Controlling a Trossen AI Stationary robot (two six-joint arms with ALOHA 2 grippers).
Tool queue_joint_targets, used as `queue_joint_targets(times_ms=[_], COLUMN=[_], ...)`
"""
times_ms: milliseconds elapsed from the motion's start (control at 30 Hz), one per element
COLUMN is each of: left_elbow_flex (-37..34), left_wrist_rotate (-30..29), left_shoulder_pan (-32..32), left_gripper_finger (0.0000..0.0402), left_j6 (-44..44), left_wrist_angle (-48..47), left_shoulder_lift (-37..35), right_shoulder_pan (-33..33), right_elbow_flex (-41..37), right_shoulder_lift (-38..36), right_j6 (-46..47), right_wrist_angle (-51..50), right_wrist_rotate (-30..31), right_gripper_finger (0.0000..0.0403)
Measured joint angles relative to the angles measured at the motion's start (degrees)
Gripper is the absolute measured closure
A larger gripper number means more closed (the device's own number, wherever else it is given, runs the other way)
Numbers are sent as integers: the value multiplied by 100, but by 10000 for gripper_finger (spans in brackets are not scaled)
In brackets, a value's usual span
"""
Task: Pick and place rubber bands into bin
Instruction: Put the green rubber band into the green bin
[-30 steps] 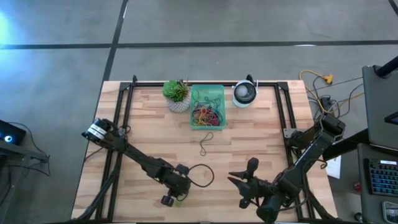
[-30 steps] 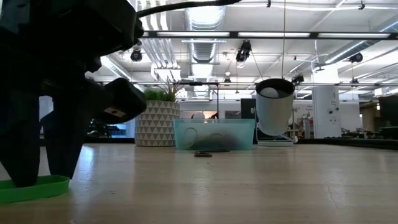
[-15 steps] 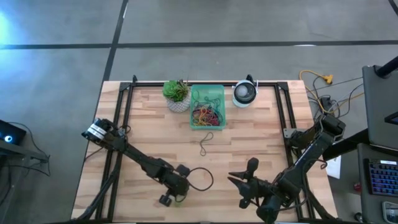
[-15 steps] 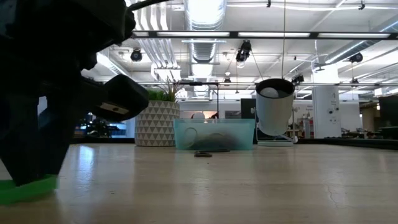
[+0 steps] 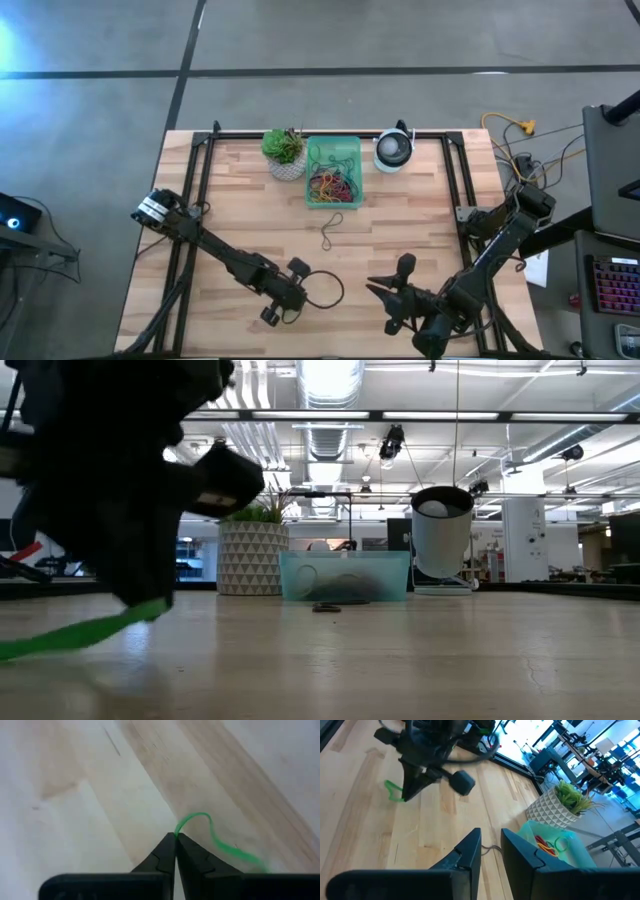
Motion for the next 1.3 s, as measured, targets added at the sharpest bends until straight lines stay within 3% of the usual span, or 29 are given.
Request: queue_joint_targets(times_ms=[267,500,633,967,1300], left_elbow_flex=[9,-43,-58,-153,-183], left_wrist_rotate=[-1069,-3210,-3767,-3649,-1396], left_shoulder_pan=[55,316,644,2047,3590], left_gripper_finger=[402,402,402,402,402], left_j6=[469,1153,1480,2095,2348], left_wrist_angle=[35,50,92,122,1322], left_shoulder_lift=[-575,-1345,-1677,-2163,-1958], right_shoulder_pan=[-2,-1,-2,0,0], right_elbow_flex=[0,0,0,-7,-22], right_shoulder_lift=[0,0,0,0,0], right_j6=[-2,-2,-2,-2,-27], right_wrist_angle=[7,17,15,17,14], right_wrist_rotate=[0,0,0,0,0], right_gripper_finger=[335,335,335,335,335])
